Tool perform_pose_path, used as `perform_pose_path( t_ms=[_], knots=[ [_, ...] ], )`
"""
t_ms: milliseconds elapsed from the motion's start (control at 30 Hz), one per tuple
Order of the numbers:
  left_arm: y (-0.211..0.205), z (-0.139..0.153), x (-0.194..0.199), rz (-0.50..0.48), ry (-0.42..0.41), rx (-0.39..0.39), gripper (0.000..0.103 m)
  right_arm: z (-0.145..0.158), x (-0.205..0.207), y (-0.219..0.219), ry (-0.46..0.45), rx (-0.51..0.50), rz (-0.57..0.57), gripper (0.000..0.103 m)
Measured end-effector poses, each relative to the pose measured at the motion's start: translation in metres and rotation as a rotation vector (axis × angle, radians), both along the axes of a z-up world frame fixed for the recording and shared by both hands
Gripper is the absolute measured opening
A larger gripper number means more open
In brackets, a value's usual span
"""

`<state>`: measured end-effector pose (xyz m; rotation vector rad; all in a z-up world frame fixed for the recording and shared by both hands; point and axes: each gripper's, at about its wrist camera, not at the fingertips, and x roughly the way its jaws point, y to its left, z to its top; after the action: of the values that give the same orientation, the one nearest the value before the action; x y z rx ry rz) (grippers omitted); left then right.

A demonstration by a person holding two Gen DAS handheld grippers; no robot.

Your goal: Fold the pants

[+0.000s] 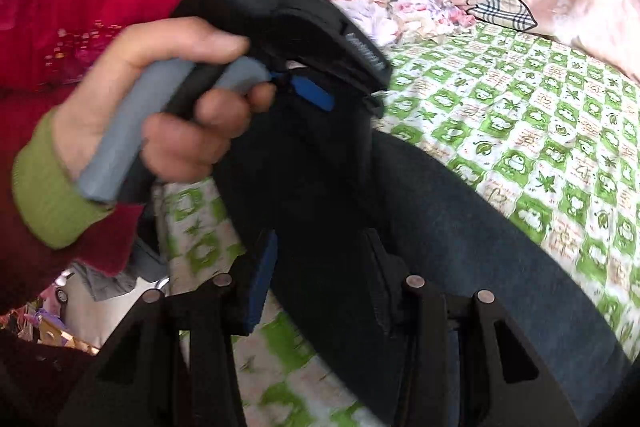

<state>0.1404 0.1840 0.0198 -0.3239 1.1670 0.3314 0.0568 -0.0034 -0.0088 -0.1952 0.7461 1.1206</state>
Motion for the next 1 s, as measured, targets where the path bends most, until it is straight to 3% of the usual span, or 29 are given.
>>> perform_pose_path(
  t_ms=[67,233,367,500,733,1000],
  knots=[
    [0.003,-0.003,-0.001,-0.002,-0.005,-0.016,0.023,-0.004,0.008,0.005,0.005,-0.016,-0.011,0.045],
    [0.009,0.001,-0.016,-0.013,-0.064,-0.051,0.009,-0.010,0.011,0.017,-0.016,-0.044,0.019,0.044],
    [0.010,0.010,-0.034,-0.021,-0.110,-0.064,0.006,-0.013,0.010,0.036,-0.098,-0.089,0.044,0.044],
    [0.015,0.017,-0.051,-0.024,-0.150,-0.086,0.006,-0.012,0.018,0.043,-0.118,-0.094,0.033,0.041],
    [0.021,0.021,-0.071,-0.028,-0.198,-0.135,0.006,-0.013,0.032,0.051,-0.127,-0.130,0.030,0.030],
    [0.024,0.022,-0.079,-0.042,-0.240,-0.165,0.005,0.000,0.041,0.053,-0.121,-0.143,0.112,0.030]
  ],
)
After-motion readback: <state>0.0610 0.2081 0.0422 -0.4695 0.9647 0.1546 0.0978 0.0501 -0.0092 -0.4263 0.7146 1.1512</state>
